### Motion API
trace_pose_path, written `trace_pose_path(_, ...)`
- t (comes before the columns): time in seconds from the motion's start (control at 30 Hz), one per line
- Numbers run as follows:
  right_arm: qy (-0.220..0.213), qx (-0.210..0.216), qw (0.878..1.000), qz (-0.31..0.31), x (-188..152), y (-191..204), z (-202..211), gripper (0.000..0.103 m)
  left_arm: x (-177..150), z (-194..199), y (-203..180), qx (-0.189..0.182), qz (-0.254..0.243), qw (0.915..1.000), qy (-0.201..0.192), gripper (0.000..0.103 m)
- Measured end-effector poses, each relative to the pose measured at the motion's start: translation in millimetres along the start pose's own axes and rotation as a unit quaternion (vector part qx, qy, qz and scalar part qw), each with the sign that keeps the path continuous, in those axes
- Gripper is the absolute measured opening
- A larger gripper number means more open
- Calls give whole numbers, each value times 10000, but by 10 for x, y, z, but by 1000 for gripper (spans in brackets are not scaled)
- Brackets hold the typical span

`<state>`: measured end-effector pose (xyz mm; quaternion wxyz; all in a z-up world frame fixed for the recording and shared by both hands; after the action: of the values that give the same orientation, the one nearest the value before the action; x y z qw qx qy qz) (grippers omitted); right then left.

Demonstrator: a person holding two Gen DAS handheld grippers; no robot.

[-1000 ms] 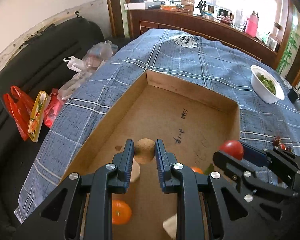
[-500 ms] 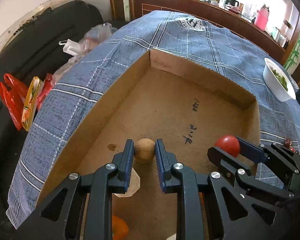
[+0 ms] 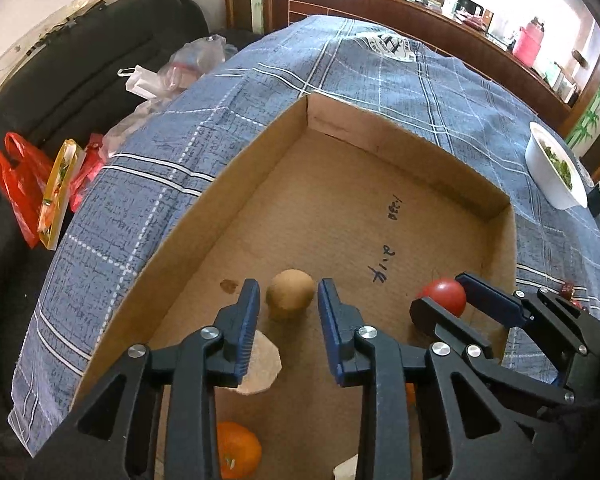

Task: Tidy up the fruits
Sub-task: 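Open the left tool dropping the yellow fruit while the right tool releases the tomato, then move both tools back to the remaining fruit pile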

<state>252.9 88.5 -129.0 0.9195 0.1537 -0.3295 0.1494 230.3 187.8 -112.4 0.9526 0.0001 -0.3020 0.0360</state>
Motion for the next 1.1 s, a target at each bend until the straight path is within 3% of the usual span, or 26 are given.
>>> trace_pose_path(0.3, -247, 53, 9997, -12, -4, 11, 302, 44, -3, 409, 111, 55, 256, 9985, -479, 28)
trace_pose_path(0.37, -377, 60, 9993, -53, -23, -18, 458, 48, -24, 534, 114, 67, 315, 9975, -632, 28)
trace_pose_path(0.7, -758, -193, 9967, -218, -293, -239, 1094, 51, -185, 913, -193, -114, 198, 9954, -931, 28)
trace_pose_path(0.83, -839, -377, 9951, -350, -463, -368, 1272, 67, -263, 1002, -352, -223, 51, 9953, -945, 28)
trace_pose_path(0.97, -940, -624, 9924, -481, -651, -529, 1474, 75, -358, 1093, -538, -355, -100, 9949, -941, 28)
trace_pose_path(1.1, -1340, -874, 9860, -465, -796, -663, 1777, 89, -441, 1183, -727, -428, -281, 9941, -961, 28)
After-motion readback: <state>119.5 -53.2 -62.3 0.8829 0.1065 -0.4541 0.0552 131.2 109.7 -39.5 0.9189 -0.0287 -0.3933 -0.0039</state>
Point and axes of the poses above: each gripper's, at about its wrist camera, not at the fingertips, and z roughly against the way its jaws point, y to its left, x to its top, the point moved 4 cm from there along -z, roughly the way its jaws point, and after that the axes turned 7 degrees about -y, right-handed, at the moved point
